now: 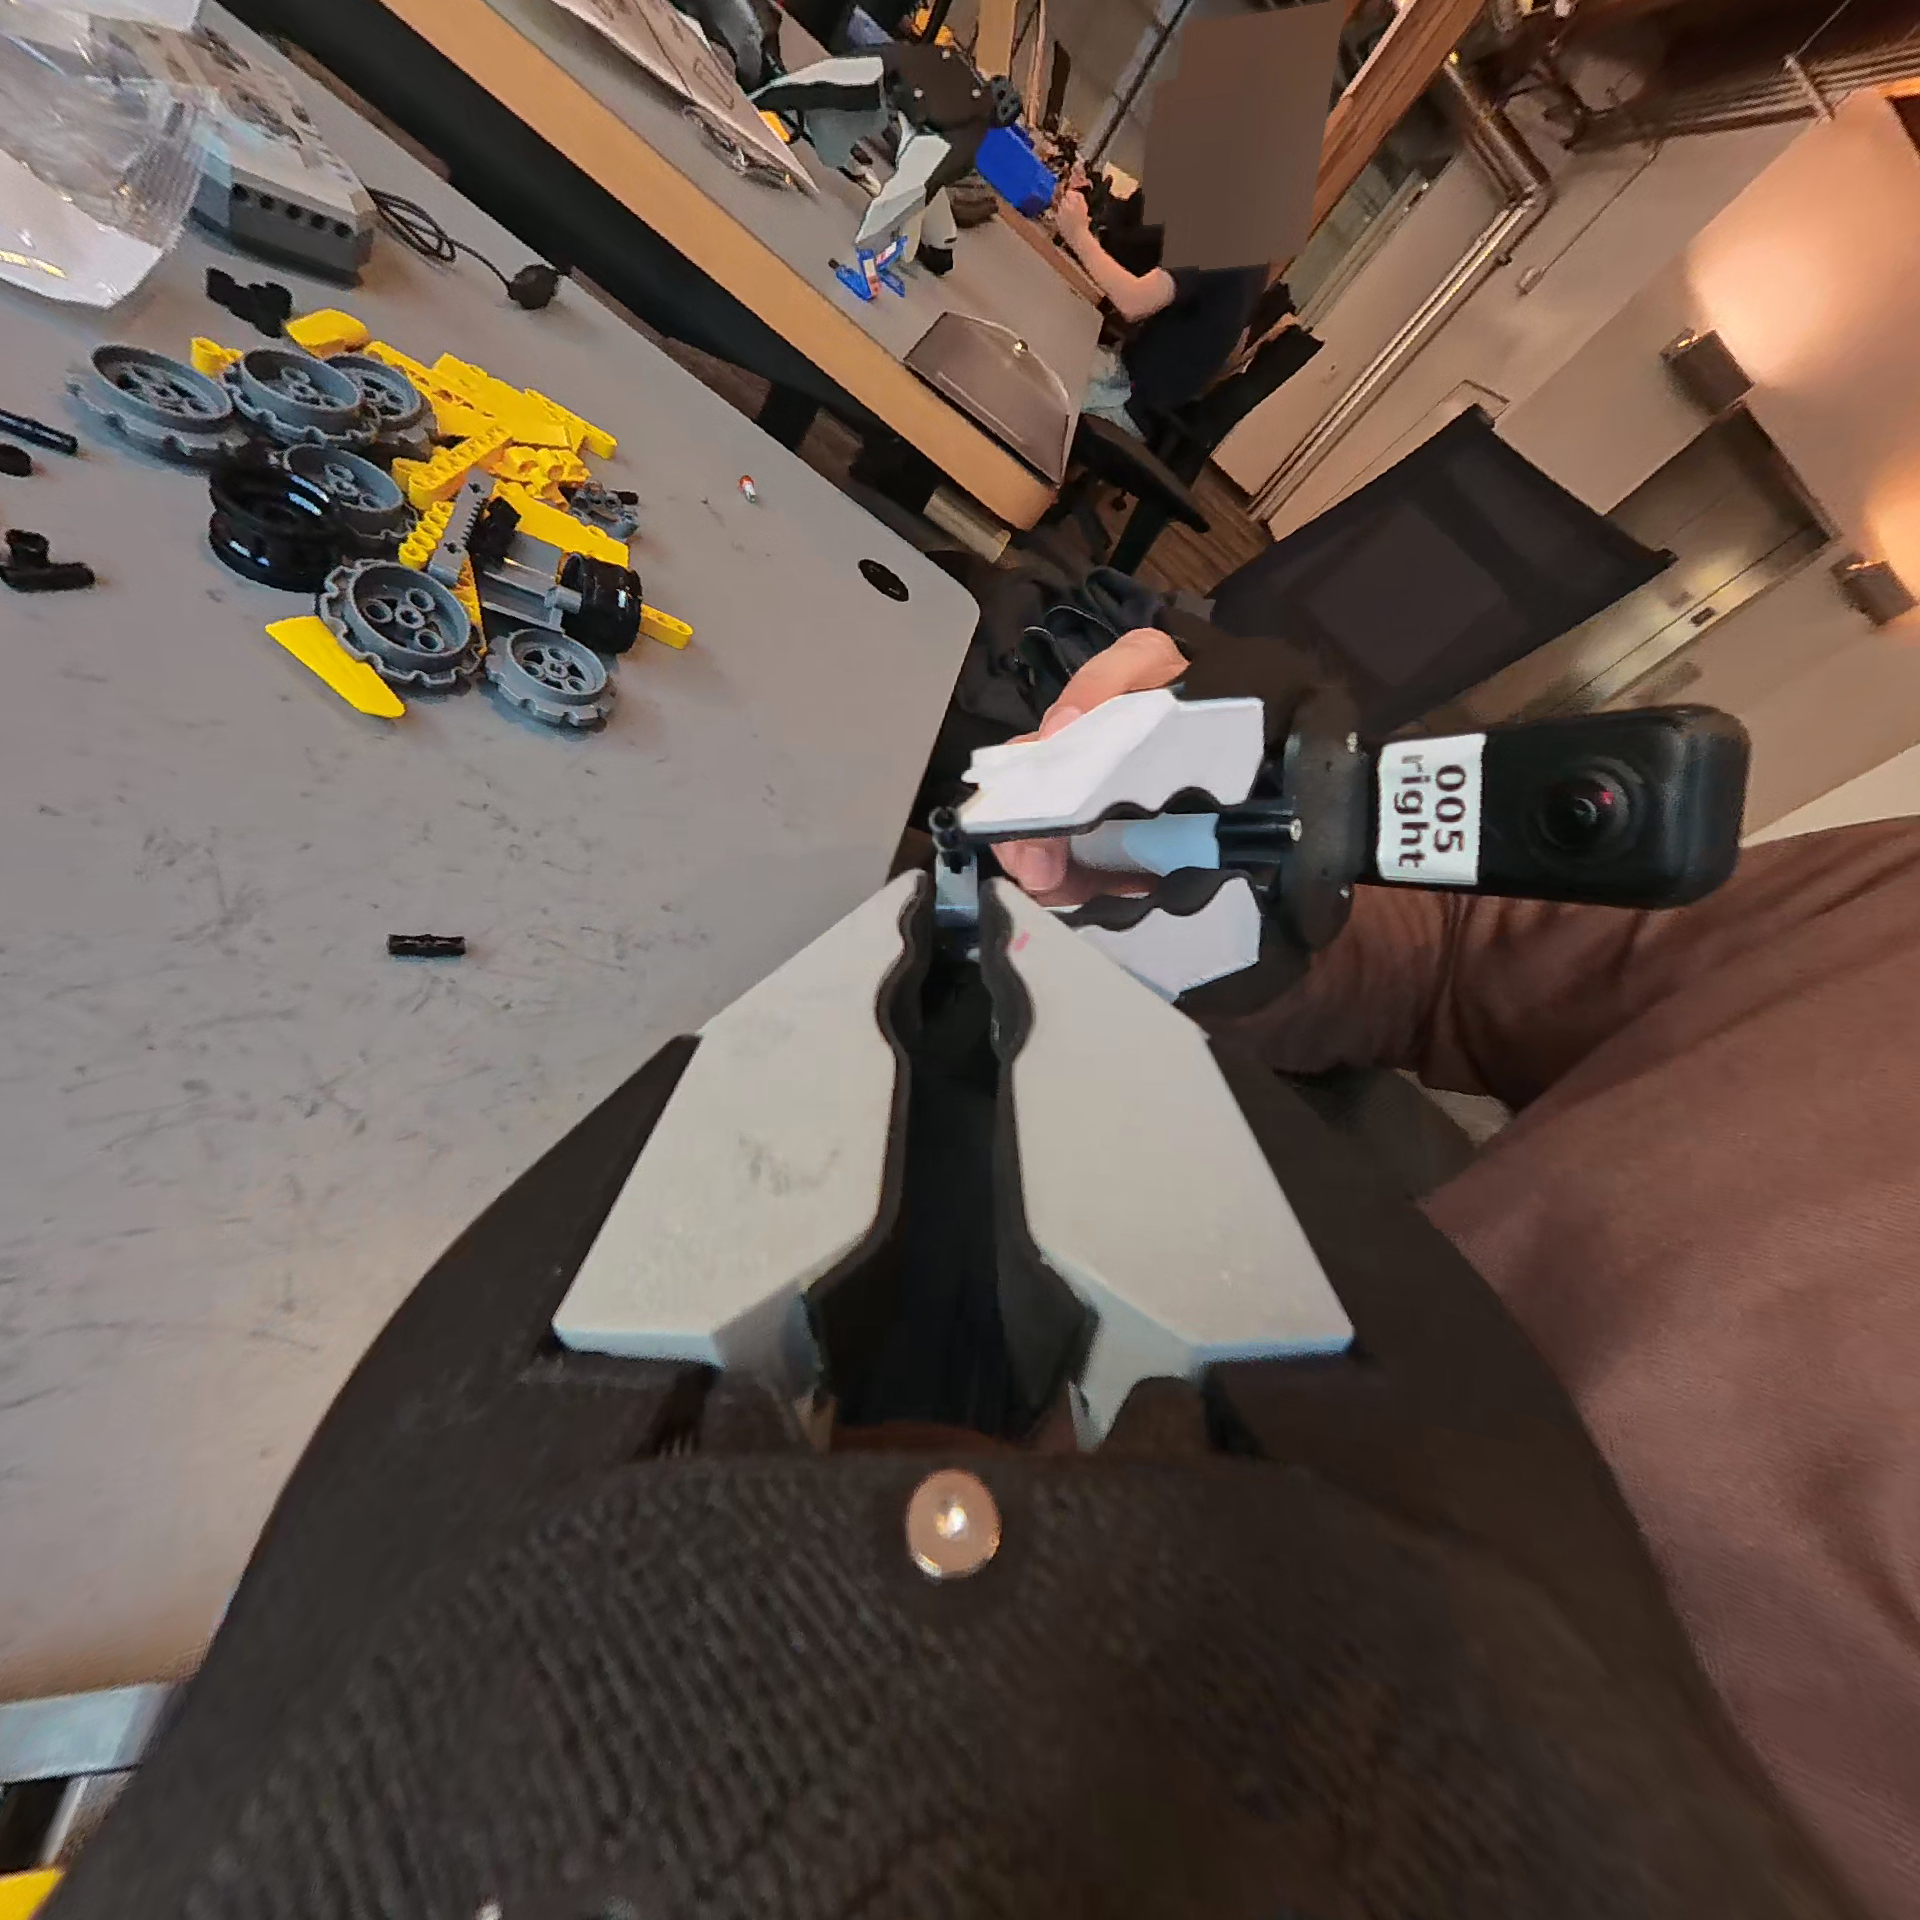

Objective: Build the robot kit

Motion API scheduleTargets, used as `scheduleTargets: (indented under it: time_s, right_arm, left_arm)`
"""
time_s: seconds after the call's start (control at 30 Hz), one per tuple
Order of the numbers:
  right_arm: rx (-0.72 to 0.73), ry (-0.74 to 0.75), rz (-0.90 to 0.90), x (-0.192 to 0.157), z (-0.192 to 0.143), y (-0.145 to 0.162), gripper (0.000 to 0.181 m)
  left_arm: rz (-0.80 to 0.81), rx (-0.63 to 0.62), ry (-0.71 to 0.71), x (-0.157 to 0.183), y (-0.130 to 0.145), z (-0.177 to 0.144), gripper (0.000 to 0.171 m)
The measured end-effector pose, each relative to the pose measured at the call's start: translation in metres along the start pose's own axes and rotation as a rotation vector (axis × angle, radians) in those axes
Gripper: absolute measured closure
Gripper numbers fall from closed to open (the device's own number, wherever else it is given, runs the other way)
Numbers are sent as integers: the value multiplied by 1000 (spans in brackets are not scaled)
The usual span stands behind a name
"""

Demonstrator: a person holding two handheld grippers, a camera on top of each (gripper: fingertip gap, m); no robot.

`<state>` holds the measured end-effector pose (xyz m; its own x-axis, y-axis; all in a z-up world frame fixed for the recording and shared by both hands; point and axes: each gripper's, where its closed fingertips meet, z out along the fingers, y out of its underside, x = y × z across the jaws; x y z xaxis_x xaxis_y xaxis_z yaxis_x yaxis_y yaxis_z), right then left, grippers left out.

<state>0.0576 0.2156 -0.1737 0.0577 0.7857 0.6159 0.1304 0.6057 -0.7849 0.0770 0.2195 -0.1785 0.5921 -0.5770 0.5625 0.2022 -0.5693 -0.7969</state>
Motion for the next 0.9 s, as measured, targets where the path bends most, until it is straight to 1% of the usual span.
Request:
scheduleTargets:
  time_s: [0.07, 0.1, 0.13, 0.2, 0.27, 0.3, 0.37, 0.43, 0.5, 0.6, 0.67, 0.73, 0.8, 0.9]
  right_arm:
    - [-3, 5, -2, 0, 0, 1, 169]
    - [-6, -2, 10, 0, 0, 2, 168]
    - [-9, -18, 29, -1, 0, 3, 167]
    - [-31, -62, 86, -5, -1, 10, 165]
    - [-53, -127, 171, -10, -1, 19, 166]
    - [-57, -158, 217, -12, -1, 22, 166]
    - [-93, -257, 317, -21, 0, 31, 171]
    - [-173, -298, 405, -26, 5, 47, 170]
    - [-240, -331, 493, -32, 13, 57, 173]
    - [-262, -400, 592, -44, 25, 54, 166]
    - [-300, -410, 591, -47, 36, 57, 165]
    - [-351, -427, 572, -51, 44, 65, 169]
    - [-382, -476, 577, -60, 48, 68, 174]
    - [-388, -503, 591, -65, 50, 68, 179]
  left_arm:
    - [57, -4, -34, -2, 0, 0, 166]
    - [113, -9, -65, -3, 0, 1, 166]
    - [201, -18, -106, -4, 1, 1, 166]
    - [369, -51, -224, -12, 4, -1, 166]
    - [504, -133, -367, -31, 16, -5, 166]
    - [545, -178, -431, -42, 24, -7, 166]
    - [533, -247, -505, -59, 43, -10, 166]
    - [512, -283, -568, -73, 57, -12, 166]
    - [493, -297, -629, -82, 65, -14, 166]
    - [439, -289, -687, -89, 71, -16, 166]
    - [415, -290, -706, -92, 75, -16, 166]
    - [401, -287, -710, -93, 80, -15, 166]
    - [400, -264, -726, -93, 79, -15, 166]
    - [399, -246, -744, -94, 79, -17, 166]
